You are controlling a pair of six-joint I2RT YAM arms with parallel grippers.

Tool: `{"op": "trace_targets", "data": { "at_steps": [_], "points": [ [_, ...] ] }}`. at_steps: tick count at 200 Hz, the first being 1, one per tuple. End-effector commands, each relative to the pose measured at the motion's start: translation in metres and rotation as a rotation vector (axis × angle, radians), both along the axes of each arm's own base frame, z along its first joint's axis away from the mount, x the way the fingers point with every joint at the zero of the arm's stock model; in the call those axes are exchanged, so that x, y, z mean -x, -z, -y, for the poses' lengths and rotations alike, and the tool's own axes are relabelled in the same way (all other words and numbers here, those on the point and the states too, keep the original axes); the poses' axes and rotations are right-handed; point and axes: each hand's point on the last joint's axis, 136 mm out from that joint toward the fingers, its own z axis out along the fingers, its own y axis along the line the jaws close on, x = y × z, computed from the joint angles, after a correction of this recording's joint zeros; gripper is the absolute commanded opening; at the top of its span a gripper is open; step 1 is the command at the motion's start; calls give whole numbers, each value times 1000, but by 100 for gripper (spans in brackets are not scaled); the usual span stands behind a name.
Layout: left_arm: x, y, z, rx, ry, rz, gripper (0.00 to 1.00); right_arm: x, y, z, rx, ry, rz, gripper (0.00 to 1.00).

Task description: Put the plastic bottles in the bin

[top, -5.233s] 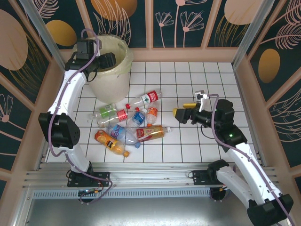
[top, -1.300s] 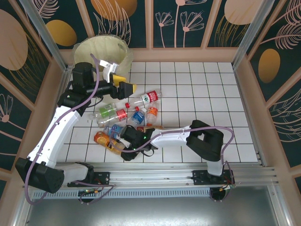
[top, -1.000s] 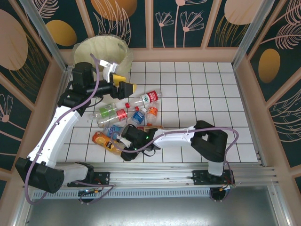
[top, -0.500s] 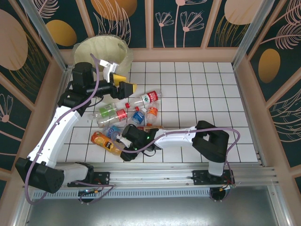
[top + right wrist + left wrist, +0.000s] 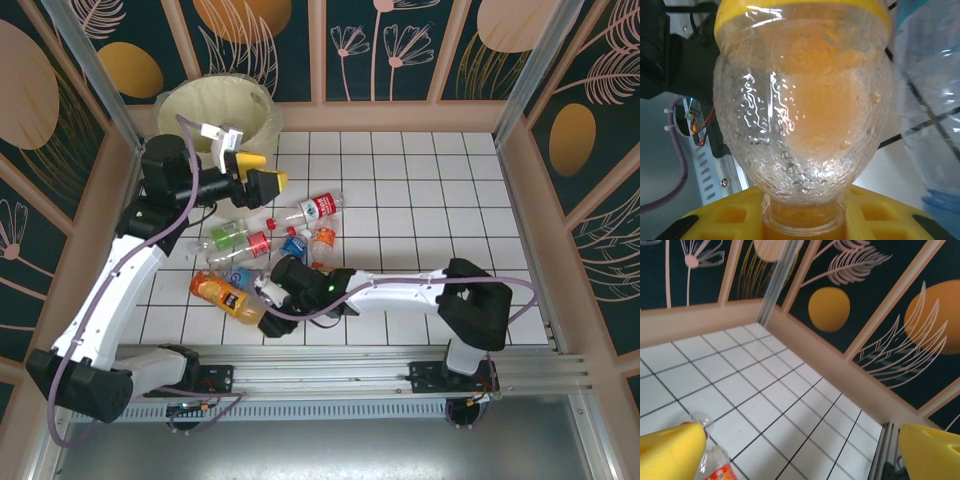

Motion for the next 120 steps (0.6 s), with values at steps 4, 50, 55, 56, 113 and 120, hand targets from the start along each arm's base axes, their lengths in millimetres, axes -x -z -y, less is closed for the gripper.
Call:
{"op": "trace_targets", "data": {
  "at_steps": [4, 50, 55, 56, 113, 120],
  "points": [
    [9, -35, -2, 94, -6, 73, 99, -13, -28, 13, -83, 45, 7, 33],
    [8, -43, -7, 178, -46, 41, 98, -52, -42, 72, -109, 223, 36, 33],
    [8, -42, -6, 188, -46, 33, 98, -57, -43, 80, -112, 247, 42, 33],
    [7, -41, -6, 190, -48, 29, 98, -57, -45, 81, -115, 251, 43, 33],
    [-3, 3, 3, 260, -130, -157, 98, -111, -72, 156, -135, 536, 138, 32],
    [-5, 13, 7, 256, -138, -189, 98, -116, -76, 162, -146, 560, 147, 32]
  ]
}}
